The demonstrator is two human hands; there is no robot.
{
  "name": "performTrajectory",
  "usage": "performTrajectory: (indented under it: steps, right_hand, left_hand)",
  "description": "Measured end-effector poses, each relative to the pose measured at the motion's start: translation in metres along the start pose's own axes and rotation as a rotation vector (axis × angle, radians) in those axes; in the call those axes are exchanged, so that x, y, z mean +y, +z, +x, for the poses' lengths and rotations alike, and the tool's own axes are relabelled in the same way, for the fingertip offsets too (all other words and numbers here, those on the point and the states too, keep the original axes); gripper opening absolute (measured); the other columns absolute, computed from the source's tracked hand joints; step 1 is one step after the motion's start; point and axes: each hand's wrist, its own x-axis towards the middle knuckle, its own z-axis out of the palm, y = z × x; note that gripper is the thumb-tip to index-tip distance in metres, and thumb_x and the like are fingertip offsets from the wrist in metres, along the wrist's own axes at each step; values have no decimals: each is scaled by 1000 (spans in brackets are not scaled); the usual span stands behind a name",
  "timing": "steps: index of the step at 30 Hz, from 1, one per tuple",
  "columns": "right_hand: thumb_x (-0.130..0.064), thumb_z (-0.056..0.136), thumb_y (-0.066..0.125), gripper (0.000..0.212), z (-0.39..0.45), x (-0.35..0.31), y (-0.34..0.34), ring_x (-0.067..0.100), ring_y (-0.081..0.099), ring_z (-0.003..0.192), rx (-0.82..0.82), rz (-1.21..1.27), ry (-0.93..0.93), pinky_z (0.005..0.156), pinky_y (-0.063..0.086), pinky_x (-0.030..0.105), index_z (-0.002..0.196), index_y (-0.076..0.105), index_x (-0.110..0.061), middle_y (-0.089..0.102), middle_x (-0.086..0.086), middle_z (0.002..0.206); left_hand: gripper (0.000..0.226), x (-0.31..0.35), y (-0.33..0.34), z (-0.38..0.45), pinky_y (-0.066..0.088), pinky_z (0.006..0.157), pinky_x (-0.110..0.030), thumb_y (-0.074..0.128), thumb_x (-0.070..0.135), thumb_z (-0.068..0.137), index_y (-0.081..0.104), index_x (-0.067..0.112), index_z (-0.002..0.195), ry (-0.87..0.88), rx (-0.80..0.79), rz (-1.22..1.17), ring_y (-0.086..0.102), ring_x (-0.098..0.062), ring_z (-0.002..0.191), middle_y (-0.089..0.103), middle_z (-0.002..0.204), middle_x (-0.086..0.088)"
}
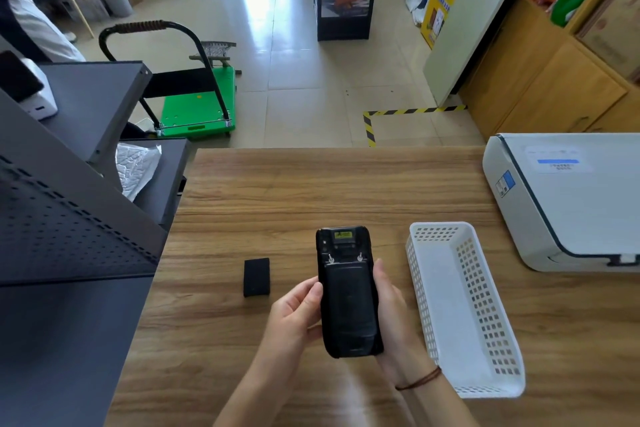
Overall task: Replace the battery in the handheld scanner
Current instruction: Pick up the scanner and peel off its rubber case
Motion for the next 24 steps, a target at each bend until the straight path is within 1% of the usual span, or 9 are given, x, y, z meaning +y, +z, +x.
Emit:
performTrajectory:
  steps: [7,9,11,12,14,16,17,20,24]
  right_hand:
    - [-49,95,28,61,-5,-3,-4,18,73,73,-53,34,14,58,54,27,79,78,-17,78,8,81]
    - [-52,92,28,62,-4,-2,-6,18,73,75,-70,61,36,63,54,30,80,78,-19,78,7,84]
    - [-59,89,27,64,-1,-1,-8,19,73,83,-102,97,78,72,53,34,88,77,-20,77,8,91]
    - [-61,87,27,65,0,-1,-8,19,72,87,-121,125,100,76,52,35,91,77,-20,77,8,94]
    - [-61,87,26,66,2,-1,-9,19,72,87,-149,193,135,78,52,35,92,77,-19,77,8,95]
    - [-59,89,26,65,4,-2,-8,19,72,84,-167,258,151,74,54,34,95,76,-18,76,9,94]
    - [-59,89,26,64,4,-2,-7,20,72,84,-168,289,159,73,54,34,97,74,-17,76,10,95]
    - [-60,89,28,64,7,1,-8,21,72,85,-155,328,179,75,53,36,99,74,-17,76,11,95]
    - [-59,90,28,62,6,3,-8,19,73,81,-160,318,186,71,53,34,99,72,-16,76,9,90]
  left_hand:
    - [30,6,6,-9,55,61,-24,50,28,85,71,15,102,45,-16,7,71,-9,79,76,89,-2]
    - [27,8,9,-10,56,62,-23,49,23,89,70,16,104,53,-5,10,71,-12,84,76,94,-4]
    - [23,10,12,-9,57,69,-24,49,16,92,66,18,107,94,45,51,70,-15,94,74,102,-3]
    - [21,9,12,-8,57,76,-25,51,14,92,64,23,106,159,108,144,67,-15,99,72,105,2]
    - [21,10,9,-1,51,86,-25,56,17,89,56,34,102,449,304,586,59,-10,102,58,105,18]
    - [20,13,7,5,47,80,-21,52,25,83,54,31,103,757,399,1015,48,-5,94,50,97,19]
    - [21,15,10,8,48,75,-22,50,27,82,57,27,102,840,399,1150,45,-6,90,53,94,13]
    - [23,27,22,12,50,61,-26,47,27,80,64,21,94,887,380,1409,50,-12,81,61,85,4]
    - [25,31,31,19,53,54,-28,44,27,79,67,19,85,823,332,1567,60,-16,68,63,77,3]
